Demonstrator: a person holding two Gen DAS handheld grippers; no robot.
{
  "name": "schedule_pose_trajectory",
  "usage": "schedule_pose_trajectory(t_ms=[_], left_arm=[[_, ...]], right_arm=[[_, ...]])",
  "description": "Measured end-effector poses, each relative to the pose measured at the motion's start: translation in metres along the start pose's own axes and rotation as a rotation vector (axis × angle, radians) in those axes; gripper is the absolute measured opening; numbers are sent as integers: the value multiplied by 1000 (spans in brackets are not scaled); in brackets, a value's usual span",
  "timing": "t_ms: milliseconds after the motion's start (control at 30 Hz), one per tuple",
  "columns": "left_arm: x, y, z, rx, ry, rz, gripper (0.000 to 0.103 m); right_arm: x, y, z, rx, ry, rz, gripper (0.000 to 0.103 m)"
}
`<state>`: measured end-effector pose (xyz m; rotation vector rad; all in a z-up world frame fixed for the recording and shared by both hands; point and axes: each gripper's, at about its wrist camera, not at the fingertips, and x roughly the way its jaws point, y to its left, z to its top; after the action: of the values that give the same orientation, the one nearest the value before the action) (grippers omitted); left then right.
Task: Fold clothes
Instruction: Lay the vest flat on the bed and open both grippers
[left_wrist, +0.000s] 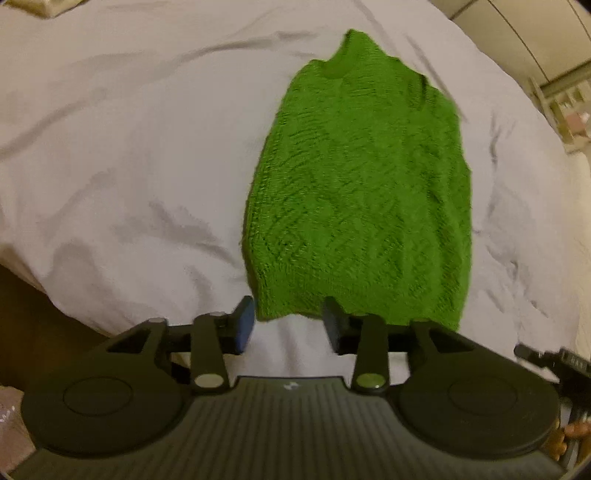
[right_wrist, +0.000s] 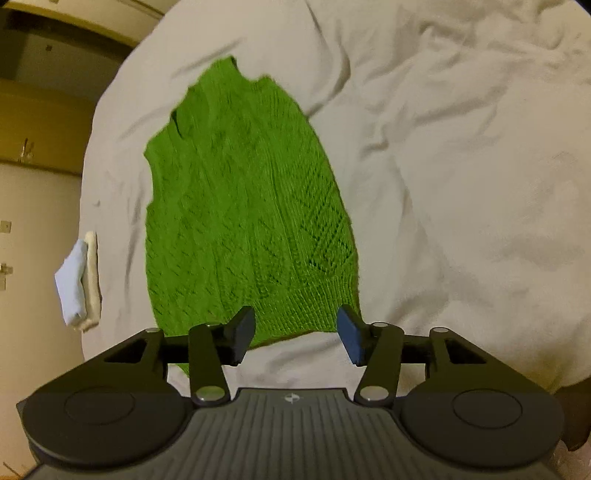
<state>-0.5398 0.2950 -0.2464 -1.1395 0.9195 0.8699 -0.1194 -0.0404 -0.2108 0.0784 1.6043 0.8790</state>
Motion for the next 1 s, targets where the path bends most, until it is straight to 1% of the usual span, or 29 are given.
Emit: schedule_pose_trajectory(t_ms=[100,133,167,200,267,300,400,433,467,500,533,567,600,633,667,733,833,867,900,933,967,1000], left_arm=[[22,8,2,-34,0,-5,50],[27,9,3,-43,-2,-5,54],[33,8,5,-51,-8,-8,62],[39,9,9,-63,-11,-10,64],[48,13,15,-89,-15,-15,64],[55,13,19,-105,-19,-34,64],[76,14,24,-142,0,-79,63],[83,14,24,-142,11,-79,58],[90,14,24,-141,23,-76,43],[96,14,25,-140,34,-74,37],[101,13,25,-134,43,-74,25],[104,12,25,-127,51,-75,15],[104,8,26,-111,51,-75,13],[99,3,26,-80,41,-66,11],[94,-3,27,-48,29,-56,10],[69,-15,26,38,-23,-62,10],[21,-21,21,124,-128,-83,10],[9,-19,18,147,-154,-61,10],[2,-14,13,166,-166,-31,10],[1,-7,8,171,-160,-4,10],[6,2,3,157,-135,24,10],[16,11,-3,143,-99,69,10]], right_arm=[[19,-7,-2,9,27,-2,55],[26,-10,-3,14,33,-1,56],[32,-13,-4,22,38,-2,58],[38,-17,-4,31,41,-4,59],[50,-24,-2,53,37,-10,61],[55,-27,-1,57,27,-14,65],[69,-36,6,63,-13,-1,65],[76,-39,12,71,-24,9,65],[82,-42,16,79,-34,21,65],[90,-45,19,80,-38,35,65],[99,-48,22,73,-34,49,65],[106,-50,24,69,-28,56,59],[110,-51,25,72,-23,59,37],[112,-50,24,76,-23,75,27],[109,-46,23,64,-26,91,15],[94,-35,20,10,-49,103,14],[57,-21,11,-50,-74,154,12],[45,-20,4,-57,-74,159,11],[36,-20,-3,-63,-68,159,11],[32,-21,-13,-69,-48,149,11],[30,-22,-22,-75,-25,138,11],[35,-25,-33,-84,5,115,11]])
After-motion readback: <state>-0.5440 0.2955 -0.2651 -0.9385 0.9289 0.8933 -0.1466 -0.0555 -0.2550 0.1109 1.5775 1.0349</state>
